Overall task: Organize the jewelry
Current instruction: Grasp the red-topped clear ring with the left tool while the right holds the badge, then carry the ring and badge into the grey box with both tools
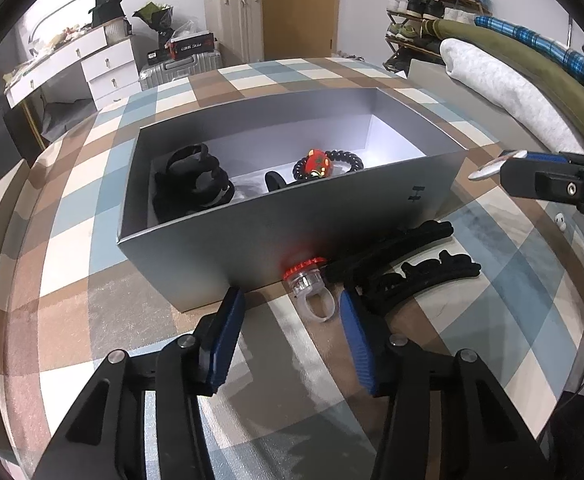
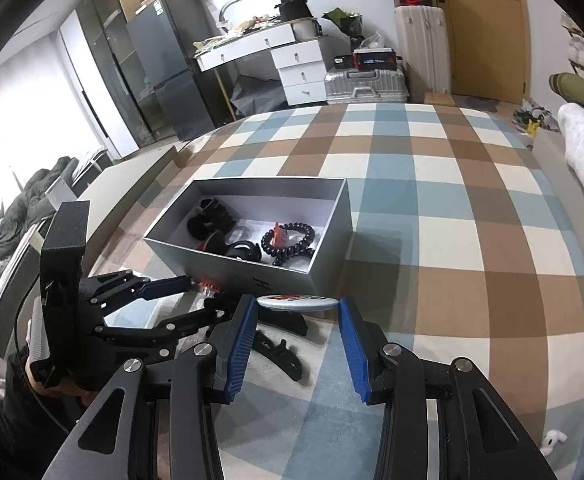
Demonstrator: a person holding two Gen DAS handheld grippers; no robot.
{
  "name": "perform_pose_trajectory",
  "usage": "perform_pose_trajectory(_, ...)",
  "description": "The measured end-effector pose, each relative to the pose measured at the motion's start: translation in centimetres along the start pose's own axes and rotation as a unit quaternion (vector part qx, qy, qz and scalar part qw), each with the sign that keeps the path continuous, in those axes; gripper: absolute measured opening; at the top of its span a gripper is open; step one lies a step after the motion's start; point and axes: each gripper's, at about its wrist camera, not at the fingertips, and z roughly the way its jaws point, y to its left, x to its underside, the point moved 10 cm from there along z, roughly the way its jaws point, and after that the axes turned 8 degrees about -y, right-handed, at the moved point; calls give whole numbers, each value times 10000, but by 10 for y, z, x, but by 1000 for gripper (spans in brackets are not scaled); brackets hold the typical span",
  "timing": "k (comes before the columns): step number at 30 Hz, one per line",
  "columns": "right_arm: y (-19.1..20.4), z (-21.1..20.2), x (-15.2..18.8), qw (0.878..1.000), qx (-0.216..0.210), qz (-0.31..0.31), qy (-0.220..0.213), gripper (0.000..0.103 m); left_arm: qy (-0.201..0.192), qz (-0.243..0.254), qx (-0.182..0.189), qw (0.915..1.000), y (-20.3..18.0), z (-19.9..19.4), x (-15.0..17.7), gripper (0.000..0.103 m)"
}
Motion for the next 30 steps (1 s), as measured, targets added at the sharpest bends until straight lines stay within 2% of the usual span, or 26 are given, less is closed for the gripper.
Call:
perform_pose_trajectory(2, 0, 0, 0, 10000, 0, 8, 1, 41, -26, -8, 29, 10000, 0, -1, 0, 19)
perform_pose_trajectory(4, 1, 0, 1, 10000, -2, 7, 4, 41, -16, -58, 81, 9999, 0, -2, -1, 13)
perform_pose_trajectory(19, 8, 5, 0, 9999, -92, -62, -4, 41, -425, -115, 267, 9987, 0, -21, -11, 13)
perform_pose_trajectory(30, 22, -6, -15, 9984, -327, -90, -449, 41, -1185, -393, 307, 9917, 13, -57, -42, 13)
